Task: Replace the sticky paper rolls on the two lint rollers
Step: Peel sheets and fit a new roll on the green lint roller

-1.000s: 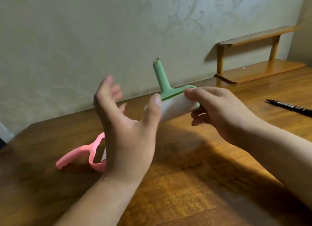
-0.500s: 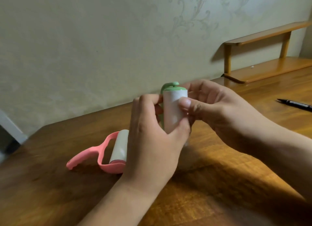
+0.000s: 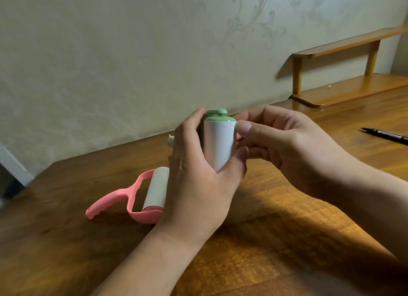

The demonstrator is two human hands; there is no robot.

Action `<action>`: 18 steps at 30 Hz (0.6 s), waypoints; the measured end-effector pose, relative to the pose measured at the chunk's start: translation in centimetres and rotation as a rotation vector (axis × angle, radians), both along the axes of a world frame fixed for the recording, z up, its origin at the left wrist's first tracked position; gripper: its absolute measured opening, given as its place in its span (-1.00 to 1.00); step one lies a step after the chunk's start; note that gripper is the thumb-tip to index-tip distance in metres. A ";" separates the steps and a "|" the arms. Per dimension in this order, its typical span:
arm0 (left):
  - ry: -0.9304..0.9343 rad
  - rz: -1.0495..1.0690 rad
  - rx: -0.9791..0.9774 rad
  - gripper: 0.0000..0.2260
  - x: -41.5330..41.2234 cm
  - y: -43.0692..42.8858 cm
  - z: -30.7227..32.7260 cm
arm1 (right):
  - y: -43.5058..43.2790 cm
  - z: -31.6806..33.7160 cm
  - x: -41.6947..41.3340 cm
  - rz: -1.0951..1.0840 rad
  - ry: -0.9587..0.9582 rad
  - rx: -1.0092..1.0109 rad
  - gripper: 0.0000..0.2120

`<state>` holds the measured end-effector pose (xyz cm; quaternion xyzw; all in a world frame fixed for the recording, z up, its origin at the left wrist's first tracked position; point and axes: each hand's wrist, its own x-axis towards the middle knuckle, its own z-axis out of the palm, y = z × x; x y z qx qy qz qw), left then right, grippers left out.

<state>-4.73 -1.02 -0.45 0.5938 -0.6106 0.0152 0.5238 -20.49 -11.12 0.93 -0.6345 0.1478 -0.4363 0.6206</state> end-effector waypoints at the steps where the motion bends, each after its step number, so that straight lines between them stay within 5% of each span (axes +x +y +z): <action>1: -0.016 0.012 0.000 -0.29 0.0 0.0 0.0 | 0.1 0.0 0.0 -0.013 0.010 -0.011 -0.72; 18: -0.092 0.034 0.088 -0.23 0.2 -0.3 -0.1 | 0.5 0.1 -0.1 -0.078 0.061 -0.116 -0.88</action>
